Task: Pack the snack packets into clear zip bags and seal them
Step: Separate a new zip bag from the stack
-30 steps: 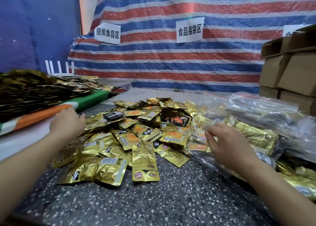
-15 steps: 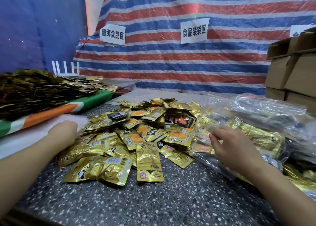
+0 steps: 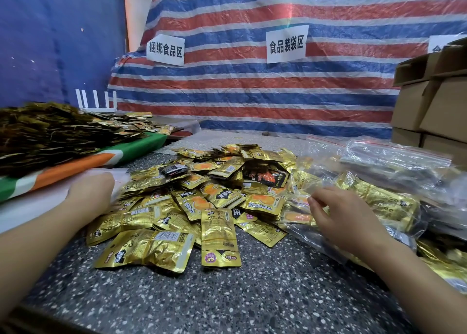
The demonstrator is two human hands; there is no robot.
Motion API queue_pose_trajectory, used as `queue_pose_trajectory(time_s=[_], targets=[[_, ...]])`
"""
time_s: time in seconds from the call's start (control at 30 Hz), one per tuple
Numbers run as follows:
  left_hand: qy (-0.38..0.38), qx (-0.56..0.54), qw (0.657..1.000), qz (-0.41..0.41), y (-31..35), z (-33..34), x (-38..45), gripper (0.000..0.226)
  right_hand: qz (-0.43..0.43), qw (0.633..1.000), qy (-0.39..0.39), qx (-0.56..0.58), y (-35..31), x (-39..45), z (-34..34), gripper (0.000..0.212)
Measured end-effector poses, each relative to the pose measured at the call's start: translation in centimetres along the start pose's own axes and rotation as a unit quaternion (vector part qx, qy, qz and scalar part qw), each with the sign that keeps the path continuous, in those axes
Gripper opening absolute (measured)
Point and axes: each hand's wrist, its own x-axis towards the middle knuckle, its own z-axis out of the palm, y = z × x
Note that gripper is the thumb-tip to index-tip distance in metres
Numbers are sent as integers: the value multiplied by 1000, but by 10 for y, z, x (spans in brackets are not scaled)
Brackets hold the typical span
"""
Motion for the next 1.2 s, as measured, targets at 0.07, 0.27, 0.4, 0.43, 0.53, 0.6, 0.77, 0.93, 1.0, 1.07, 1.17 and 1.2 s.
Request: queue_pose_trajectory(time_s=[0.07,0.27,0.4,0.43,0.53,0.6,0.77,0.93,1.0,1.07,1.17,1.2], targets=[[8,15,1000,1,0,1,-2,8,-1,1000,-1,2,0,0,0,30],[1,71,997,-10,-6,7,0,19,5,1000,-13,5,-2,-1,-1,30],[-13,38,998,-39,-5,4,0,22,9,1000,-16,6,-2,-1,-1,30],[-8,6,999,-53,-6,4,1,21,10,1000,-17,5,-2,-1,-1,30],[15,-34,996,-76,-7,1,-3,19,9,1000,-18,7,-2,-1,-1,30],[22,-21,998,-51,-8,1,-5,18,9,1000,-19,6,-2,-1,-1,30],[82,11,996,46,-16,8,-7,84,10,1000,-22,7,-2,0,0,30],[104,14,990,94,-15,-3,-11,101,9,1000,-17,10,0,-2,-1,30],[99,38,991,84,-8,-12,-10,93,9,1000,-13,8,0,-1,0,31],[114,40,988,98,8,-22,-12,74,8,1000,-13,6,0,-1,0,31],[183,2,975,125,43,-46,-24,55,7,1000,-12,6,0,-1,1,32],[195,-15,971,137,55,-53,-29,54,10,1000,-14,7,0,-1,1,31]])
